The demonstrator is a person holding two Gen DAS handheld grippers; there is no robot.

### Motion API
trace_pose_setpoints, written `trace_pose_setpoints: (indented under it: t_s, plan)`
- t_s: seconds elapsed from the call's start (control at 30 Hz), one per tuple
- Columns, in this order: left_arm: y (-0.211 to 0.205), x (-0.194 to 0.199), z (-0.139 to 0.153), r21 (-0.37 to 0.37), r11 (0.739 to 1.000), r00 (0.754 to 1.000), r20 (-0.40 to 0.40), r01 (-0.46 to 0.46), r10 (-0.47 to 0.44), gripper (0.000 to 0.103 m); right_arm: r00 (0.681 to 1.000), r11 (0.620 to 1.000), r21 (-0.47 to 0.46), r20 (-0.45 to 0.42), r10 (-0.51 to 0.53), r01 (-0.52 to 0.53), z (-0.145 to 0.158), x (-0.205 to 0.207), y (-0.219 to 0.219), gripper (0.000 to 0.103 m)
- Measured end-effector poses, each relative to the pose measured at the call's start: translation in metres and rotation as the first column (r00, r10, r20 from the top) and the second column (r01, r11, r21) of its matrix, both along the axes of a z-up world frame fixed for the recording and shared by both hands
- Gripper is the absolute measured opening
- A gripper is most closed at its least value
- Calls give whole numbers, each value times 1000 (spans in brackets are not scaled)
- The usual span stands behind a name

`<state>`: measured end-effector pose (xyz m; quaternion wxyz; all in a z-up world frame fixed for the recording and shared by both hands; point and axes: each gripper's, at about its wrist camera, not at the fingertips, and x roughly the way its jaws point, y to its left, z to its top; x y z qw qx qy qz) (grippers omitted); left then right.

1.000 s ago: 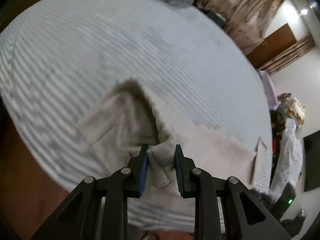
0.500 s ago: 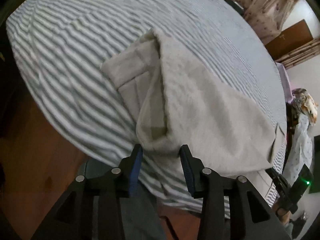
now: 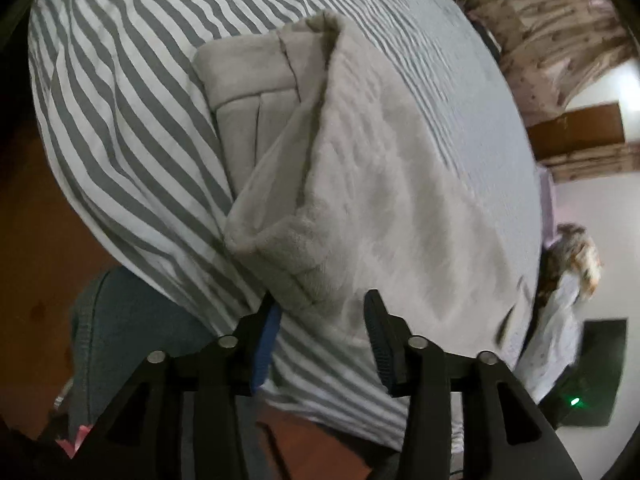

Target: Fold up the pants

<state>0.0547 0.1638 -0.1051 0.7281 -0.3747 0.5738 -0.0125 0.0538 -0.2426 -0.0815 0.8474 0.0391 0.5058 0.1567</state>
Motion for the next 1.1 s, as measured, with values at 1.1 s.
trace_pose_setpoints:
  t_s: [1.1]
  plan:
    - [17, 186, 127, 182, 960, 914, 311, 214, -262, 26, 990, 993, 8, 71, 120, -121, 49, -18, 59, 3]
